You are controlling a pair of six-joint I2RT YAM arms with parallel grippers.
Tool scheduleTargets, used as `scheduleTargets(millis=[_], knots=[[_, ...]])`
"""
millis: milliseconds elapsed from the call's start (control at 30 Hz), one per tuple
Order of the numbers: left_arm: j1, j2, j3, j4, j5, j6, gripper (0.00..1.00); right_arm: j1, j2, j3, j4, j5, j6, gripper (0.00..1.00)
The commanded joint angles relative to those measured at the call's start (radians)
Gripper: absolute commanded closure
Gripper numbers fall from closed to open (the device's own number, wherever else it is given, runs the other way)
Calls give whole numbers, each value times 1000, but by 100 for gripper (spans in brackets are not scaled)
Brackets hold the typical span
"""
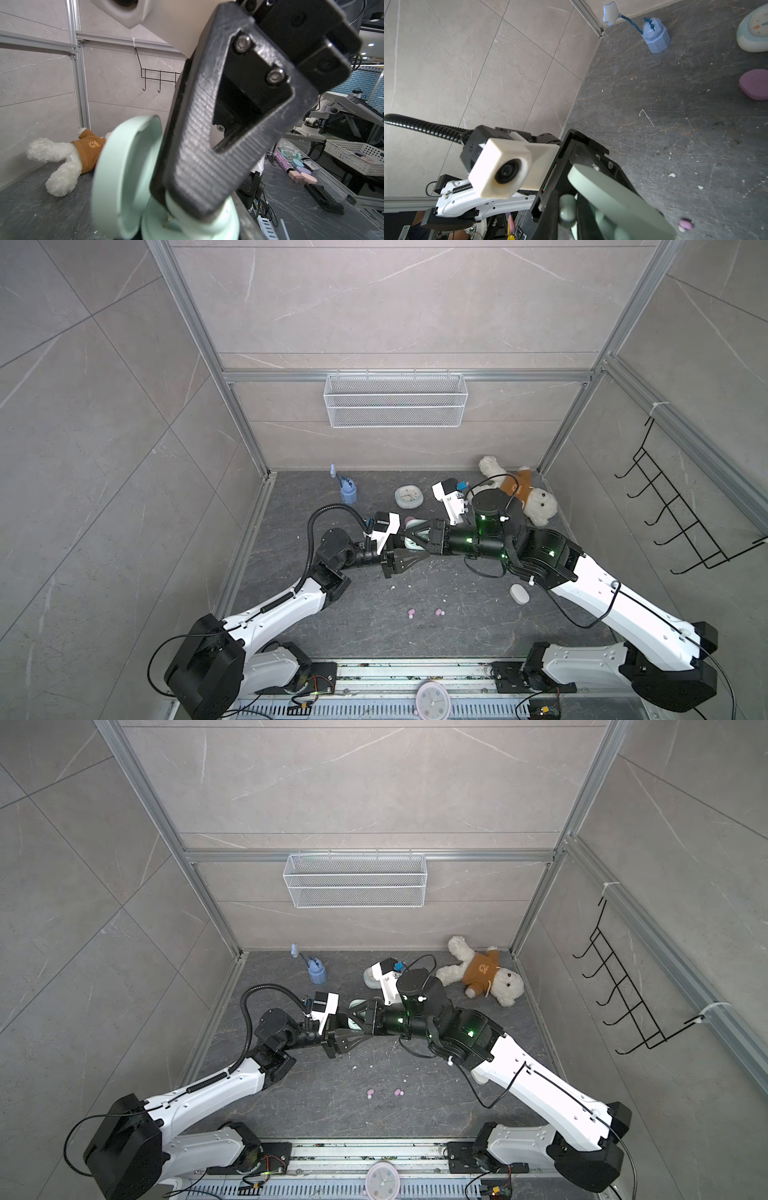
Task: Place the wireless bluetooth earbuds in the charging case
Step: 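Lower the mint earbud into the empty case slot and open the right gripper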
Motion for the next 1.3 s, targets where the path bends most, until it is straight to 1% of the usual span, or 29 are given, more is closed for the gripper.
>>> scheduleTargets(millis=[0, 300, 433, 567, 800, 1100, 1267], knots=[[3, -33, 21, 68, 8, -13, 83, 8, -10, -15, 3, 6, 14, 91], [4, -44, 20, 62, 8, -10, 83, 8, -25, -29, -19, 38, 22, 90], [4, -50, 21, 56, 8, -7, 83, 8, -18, -21, -23, 31, 24, 88], [3, -53, 21, 52, 8, -5, 84, 8, -18, -15, -39, 36, 23, 84], [4, -59, 21, 53, 10, -7, 84, 8, -23, -13, -49, 49, 24, 75], [4, -68, 23, 39, 8, 0, 84, 8, -20, 5, -82, 69, 14, 71], [3, -66, 23, 39, 8, -2, 84, 8, -28, 29, -122, 96, 1, 63]])
